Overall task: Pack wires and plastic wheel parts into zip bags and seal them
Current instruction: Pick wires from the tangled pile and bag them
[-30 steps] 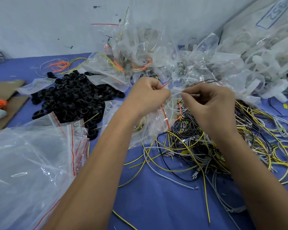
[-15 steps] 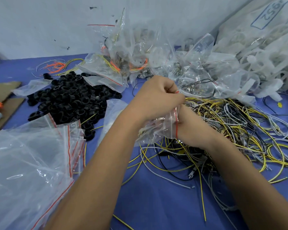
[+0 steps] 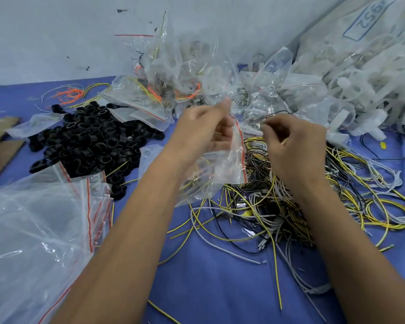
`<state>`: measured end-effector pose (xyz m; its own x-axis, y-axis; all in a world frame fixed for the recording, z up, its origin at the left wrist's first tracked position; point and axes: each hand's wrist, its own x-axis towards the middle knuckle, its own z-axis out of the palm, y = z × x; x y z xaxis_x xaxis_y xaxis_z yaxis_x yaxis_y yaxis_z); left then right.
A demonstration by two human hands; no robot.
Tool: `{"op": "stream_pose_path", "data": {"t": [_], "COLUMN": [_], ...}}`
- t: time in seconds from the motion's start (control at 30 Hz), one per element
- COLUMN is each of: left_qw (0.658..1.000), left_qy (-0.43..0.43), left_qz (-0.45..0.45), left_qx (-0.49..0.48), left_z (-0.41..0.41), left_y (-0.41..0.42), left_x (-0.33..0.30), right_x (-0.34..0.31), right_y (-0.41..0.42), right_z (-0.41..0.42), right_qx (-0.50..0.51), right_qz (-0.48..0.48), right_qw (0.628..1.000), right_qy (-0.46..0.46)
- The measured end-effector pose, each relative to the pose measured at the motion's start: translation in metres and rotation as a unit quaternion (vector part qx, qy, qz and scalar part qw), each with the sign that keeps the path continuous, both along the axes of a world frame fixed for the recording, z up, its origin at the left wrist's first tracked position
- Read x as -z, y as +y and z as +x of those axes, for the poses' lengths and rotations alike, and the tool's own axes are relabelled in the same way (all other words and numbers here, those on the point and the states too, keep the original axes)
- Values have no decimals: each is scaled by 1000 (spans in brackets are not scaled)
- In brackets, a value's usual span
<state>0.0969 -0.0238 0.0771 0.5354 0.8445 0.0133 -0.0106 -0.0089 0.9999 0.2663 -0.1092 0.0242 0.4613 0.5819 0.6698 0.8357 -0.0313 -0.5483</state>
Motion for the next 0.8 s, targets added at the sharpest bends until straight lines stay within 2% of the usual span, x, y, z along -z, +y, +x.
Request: {"op": "stream_pose_path", "data": {"t": [0.07, 0.17, 0.3, 0.4, 0.47, 0.53, 0.6, 0.73, 0.8], "left_qw": [999, 988, 958, 940, 934, 934, 940, 968, 978], "left_qy": [-34, -76, -137, -166, -181, -186, -178, -117, -86], "left_qz": [-28, -78, -128, -147, -157, -160, -157, -126, -85], "left_qx": [-20, -112, -218, -258, -265, -261, -245, -185, -170], "left_z": [-7, -28, -60, -73, -73, -67, -54, -16, 2], "left_y": [8, 26, 48, 57, 59, 57, 50, 28, 18], "left_x": [-2, -1, 0, 2, 4, 4, 5, 14, 24], "right_x": [2, 3, -3, -8, -9, -7, -1, 1, -2], "right_y": [-1, 2, -1, -4, -5, -4, -2, -1, -2], "right_z": [6, 0, -23, -35, -41, -43, -43, -42, -41], "right_qx": [28, -12, -174, -309, -339, -306, -285, -327, -333], "right_qz": [-30, -31, -34, -111, -191, -270, -310, -291, -240], "right_qw": [999, 999, 981, 935, 916, 912, 902, 897, 912], "right_qy": [-11, -14, 73, 137, 96, -32, -93, -56, -19]}}
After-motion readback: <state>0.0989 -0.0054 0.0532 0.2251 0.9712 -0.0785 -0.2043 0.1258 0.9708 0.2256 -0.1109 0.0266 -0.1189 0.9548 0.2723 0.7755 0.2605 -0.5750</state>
